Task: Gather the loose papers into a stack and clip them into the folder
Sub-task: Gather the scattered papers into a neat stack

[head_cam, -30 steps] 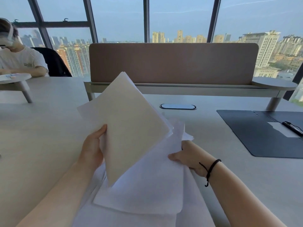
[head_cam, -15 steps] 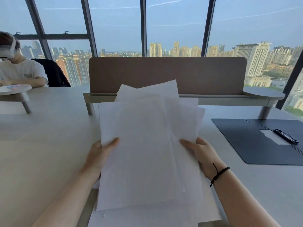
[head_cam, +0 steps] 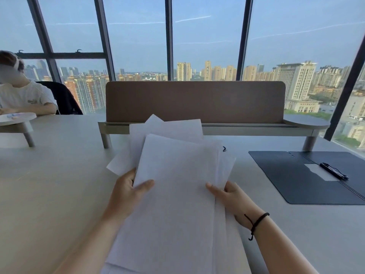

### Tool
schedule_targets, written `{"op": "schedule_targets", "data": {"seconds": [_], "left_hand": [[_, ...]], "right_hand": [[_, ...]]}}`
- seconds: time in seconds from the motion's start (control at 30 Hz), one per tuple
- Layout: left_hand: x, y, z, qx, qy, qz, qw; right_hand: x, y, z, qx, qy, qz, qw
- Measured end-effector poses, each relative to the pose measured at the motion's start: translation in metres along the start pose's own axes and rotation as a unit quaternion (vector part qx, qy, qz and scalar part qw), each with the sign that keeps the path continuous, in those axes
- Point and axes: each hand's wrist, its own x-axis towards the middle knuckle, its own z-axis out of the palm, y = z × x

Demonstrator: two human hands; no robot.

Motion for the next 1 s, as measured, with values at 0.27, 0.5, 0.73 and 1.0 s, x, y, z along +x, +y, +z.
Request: {"op": "schedule_targets", "data": {"seconds": [0.27,0.5,0.73,1.0], "left_hand": [[0.016,-0.009,-0.039,-0.135,0.032,-0.03,0.99],[0.017,-0.016,-0.045,-0.105,0.034,-0.076,0.991],[0.022,-0.03,-0.037,-0.149,0.075,-0.149,0.975],[0.022,-0.039,-0.041,-0.081,0.006,-0.223,0.971]], "right_hand": [[0.012,0.006,-0.041,0.08,0.011,0.03,0.996],[0.031,0.027,-0.028,-0.111,0.247,-0.006,0.963],[0.021,0.017,-0.026,0.129,0.162,0.109,0.972],[0.001,0.001,-0.03,0.082,-0.212,0.179,0.957]]}}
